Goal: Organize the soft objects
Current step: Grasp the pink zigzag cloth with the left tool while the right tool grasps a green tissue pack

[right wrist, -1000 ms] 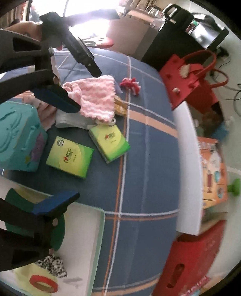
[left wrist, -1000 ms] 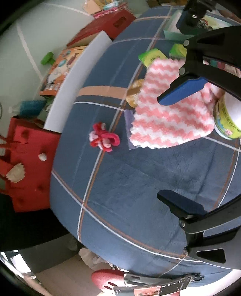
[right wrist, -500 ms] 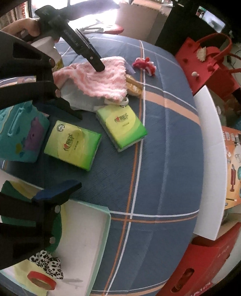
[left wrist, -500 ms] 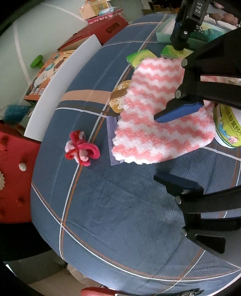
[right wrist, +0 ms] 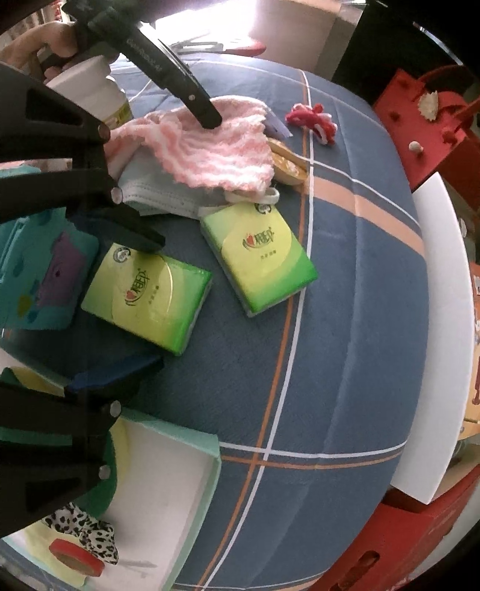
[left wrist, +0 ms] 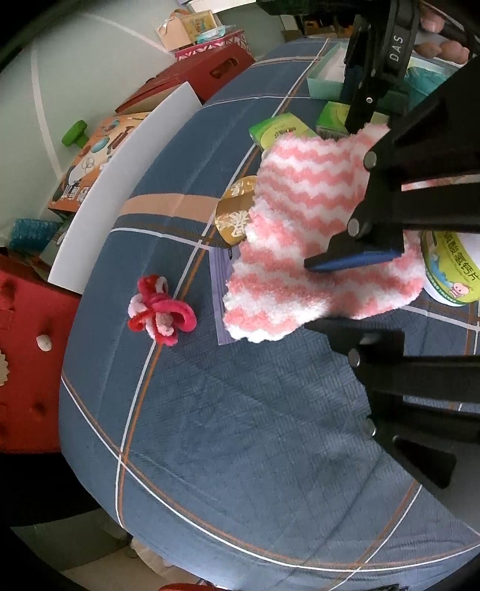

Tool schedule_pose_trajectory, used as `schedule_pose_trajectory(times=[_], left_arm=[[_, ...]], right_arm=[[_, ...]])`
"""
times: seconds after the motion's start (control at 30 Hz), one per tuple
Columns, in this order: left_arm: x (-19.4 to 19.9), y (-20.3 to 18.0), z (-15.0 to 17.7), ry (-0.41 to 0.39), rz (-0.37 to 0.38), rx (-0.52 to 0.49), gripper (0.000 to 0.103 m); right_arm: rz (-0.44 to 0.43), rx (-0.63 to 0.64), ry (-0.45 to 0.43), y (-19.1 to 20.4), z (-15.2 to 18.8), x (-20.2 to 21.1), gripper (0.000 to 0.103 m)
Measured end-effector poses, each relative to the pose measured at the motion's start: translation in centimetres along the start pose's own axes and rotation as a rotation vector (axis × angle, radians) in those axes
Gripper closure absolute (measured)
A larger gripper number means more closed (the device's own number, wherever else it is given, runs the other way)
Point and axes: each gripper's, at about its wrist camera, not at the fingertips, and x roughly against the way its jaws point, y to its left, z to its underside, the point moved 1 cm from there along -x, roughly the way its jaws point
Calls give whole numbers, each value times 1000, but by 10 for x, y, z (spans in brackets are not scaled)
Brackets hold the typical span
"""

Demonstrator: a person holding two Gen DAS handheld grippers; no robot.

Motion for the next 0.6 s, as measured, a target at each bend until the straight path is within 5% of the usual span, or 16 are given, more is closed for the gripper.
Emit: schedule_pose_trajectory(times=[0.13,0.6], left_arm=[[9,4,1,-13,6,1,93],[40,8,-2,-101,43,29,97]], right_arm=[[8,10,-2,4,-1,-2,47],[-14,-10,-34,-16,10,12,62]])
